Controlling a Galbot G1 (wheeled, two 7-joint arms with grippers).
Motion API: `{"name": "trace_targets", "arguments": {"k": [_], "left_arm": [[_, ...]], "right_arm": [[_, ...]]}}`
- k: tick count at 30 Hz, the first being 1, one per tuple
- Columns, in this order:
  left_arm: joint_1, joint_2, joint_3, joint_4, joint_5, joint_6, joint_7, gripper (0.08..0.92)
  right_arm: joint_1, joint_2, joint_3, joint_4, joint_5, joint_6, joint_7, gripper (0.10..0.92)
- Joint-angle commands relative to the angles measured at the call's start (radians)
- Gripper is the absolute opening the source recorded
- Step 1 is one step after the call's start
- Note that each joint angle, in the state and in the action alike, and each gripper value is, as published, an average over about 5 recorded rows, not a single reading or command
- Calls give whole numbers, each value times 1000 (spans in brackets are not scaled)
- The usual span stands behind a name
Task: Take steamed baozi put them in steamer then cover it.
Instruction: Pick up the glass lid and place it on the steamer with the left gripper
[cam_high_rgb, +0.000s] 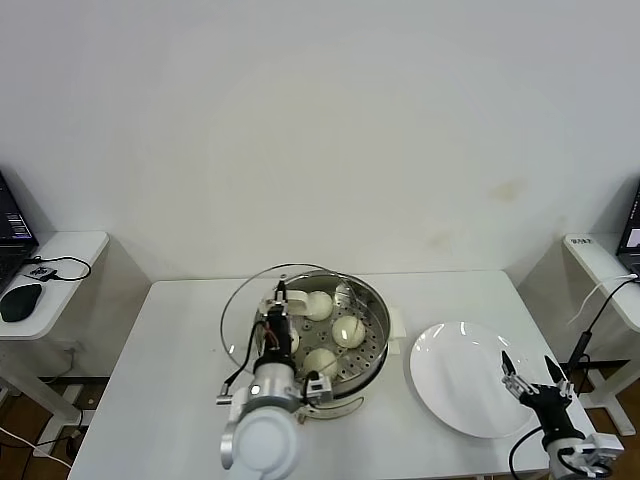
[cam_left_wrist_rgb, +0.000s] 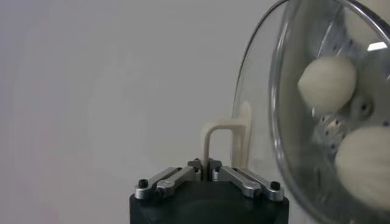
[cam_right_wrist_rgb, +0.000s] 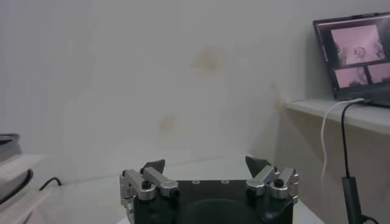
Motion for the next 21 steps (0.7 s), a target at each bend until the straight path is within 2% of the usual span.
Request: {"name": "trace_targets", "arguments": {"k": [1,21], "left_arm": [[-51,-17,93,52,23,17,39,129],[-103,-72,116,139,25,16,26,129]], "right_arm": [[6,1,4,-11,-2,1,-1,823],[19,0,13,-40,-12,9,-5,823]]}}
